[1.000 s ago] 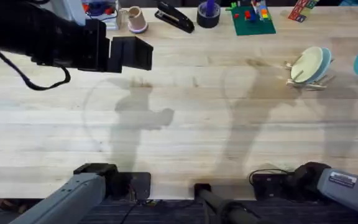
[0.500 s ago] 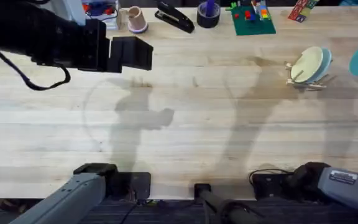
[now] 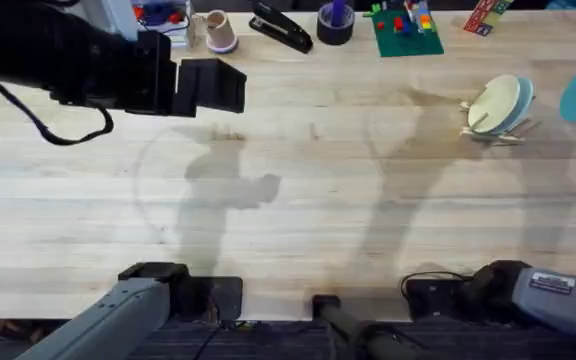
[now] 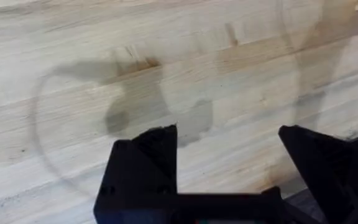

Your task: Pick up the plates from the table one by one and place each into a slot on the dish rack.

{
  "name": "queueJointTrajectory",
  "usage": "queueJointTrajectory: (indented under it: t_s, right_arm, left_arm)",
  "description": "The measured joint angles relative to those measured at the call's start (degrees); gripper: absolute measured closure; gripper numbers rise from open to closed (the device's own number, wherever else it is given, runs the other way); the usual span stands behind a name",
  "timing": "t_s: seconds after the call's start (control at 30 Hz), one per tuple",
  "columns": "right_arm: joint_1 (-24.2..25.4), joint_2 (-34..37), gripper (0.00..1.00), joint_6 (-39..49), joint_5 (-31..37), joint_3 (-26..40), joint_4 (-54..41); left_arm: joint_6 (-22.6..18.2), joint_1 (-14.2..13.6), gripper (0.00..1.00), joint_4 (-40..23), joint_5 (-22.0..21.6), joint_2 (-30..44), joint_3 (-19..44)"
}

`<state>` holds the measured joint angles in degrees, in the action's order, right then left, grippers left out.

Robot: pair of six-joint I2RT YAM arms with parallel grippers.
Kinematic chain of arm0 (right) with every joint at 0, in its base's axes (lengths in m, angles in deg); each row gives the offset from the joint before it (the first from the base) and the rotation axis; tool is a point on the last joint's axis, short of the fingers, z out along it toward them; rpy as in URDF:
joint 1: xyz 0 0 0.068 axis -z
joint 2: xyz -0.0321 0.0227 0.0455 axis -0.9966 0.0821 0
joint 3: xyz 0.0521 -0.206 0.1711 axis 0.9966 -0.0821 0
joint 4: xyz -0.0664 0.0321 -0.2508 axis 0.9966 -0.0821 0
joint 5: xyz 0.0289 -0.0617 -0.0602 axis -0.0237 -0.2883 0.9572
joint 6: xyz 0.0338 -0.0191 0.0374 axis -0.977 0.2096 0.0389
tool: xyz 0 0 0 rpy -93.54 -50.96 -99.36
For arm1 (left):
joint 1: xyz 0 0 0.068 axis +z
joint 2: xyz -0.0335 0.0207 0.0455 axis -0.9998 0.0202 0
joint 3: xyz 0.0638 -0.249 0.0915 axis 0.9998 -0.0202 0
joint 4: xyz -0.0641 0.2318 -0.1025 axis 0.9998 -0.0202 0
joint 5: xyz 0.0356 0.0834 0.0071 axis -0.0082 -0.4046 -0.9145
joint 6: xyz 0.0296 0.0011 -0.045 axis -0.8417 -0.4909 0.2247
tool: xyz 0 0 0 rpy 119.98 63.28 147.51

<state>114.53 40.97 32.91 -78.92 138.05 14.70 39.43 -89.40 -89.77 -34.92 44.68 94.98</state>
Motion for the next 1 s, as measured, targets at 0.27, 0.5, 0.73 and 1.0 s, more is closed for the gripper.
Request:
queueJointTrajectory:
  t_s: [0.27,0.5,0.73,1.0]
  right_arm:
    - [0.00,0.02,0.970,0.59,-2.05,0.00,1.01]
    - [0.00,0.83,0.970,0.66,-3.63,0.00,1.17]
    - [-0.01,3.88,0.970,0.66,-3.87,0.00,2.12]
    - [0.00,5.40,0.970,1.55,-5.33,0.00,3.37]
  left_arm:
    - [0.00,0.00,0.007,0.00,-0.01,0.00,-0.02]
    - [0.00,0.00,0.006,0.00,0.01,0.00,0.00]
    - [0.00,0.00,0.006,0.00,-0.01,0.00,0.00]
    - [0.00,0.00,0.007,0.00,-0.01,0.00,0.00]
